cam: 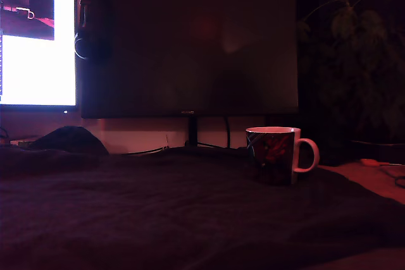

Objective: Pick up the coffee capsules on the table and drop them inside the coffee cup

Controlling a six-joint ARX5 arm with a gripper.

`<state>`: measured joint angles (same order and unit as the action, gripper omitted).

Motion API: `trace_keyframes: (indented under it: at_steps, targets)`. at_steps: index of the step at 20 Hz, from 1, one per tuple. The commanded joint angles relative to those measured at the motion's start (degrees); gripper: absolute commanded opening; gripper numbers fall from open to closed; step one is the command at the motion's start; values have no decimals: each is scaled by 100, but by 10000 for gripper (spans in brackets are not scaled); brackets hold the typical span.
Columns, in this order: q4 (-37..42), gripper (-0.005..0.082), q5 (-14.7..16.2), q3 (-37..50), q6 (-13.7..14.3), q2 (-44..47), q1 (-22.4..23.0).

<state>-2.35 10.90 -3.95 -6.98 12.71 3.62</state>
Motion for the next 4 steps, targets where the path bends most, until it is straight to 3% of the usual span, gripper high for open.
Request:
trace_keyframes:
  at_steps: [1,4]
  targets:
    - [-136,-24,-13,125,-13,-192,-15]
    - [-514,-24,-94,125,-13,-592,-15]
